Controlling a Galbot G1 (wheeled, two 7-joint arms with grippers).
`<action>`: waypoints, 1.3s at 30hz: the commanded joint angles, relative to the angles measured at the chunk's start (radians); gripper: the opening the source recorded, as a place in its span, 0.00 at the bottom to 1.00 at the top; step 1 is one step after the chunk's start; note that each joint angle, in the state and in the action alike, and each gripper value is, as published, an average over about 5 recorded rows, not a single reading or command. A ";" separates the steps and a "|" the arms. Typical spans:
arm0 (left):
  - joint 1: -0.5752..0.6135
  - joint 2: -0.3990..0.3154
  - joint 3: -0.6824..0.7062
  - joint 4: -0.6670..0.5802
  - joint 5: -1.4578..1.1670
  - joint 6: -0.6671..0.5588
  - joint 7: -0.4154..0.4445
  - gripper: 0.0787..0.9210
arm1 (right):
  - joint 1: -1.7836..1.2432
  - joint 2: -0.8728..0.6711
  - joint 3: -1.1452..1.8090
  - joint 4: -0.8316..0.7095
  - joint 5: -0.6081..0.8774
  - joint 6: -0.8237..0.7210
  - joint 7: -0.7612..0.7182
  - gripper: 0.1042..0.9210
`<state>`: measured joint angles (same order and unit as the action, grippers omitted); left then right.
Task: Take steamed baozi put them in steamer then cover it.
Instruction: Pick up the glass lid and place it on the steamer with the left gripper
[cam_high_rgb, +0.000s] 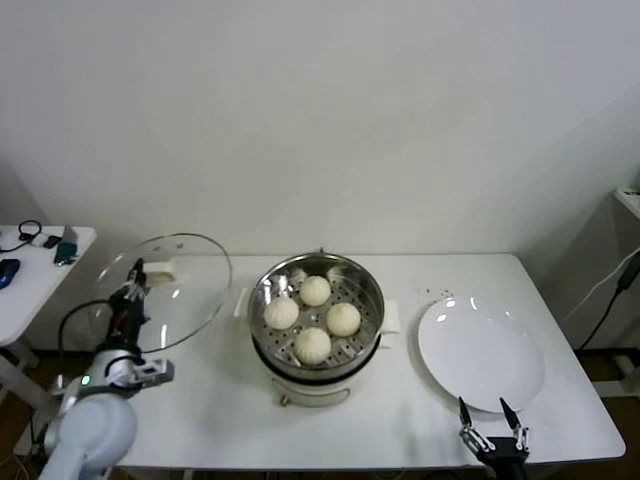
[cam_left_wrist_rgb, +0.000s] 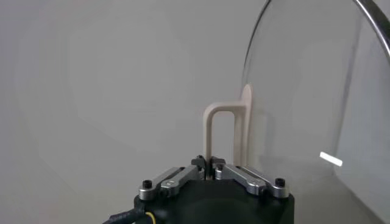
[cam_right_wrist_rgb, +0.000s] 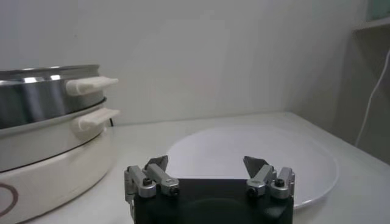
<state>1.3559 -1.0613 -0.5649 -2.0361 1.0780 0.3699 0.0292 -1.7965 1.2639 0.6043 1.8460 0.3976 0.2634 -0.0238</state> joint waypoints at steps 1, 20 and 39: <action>-0.154 -0.041 0.409 -0.169 0.200 0.302 0.190 0.07 | 0.030 -0.004 -0.007 -0.031 -0.016 0.011 0.011 0.88; -0.200 -0.466 0.617 0.023 0.568 0.291 0.254 0.07 | 0.085 -0.078 -0.039 -0.146 0.043 0.078 0.011 0.88; -0.199 -0.554 0.653 0.152 0.634 0.252 0.201 0.07 | 0.091 -0.087 -0.047 -0.174 0.059 0.111 0.015 0.88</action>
<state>1.1601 -1.5574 0.0600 -1.9431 1.6540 0.6297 0.2417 -1.7061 1.1817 0.5575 1.6821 0.4527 0.3667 -0.0089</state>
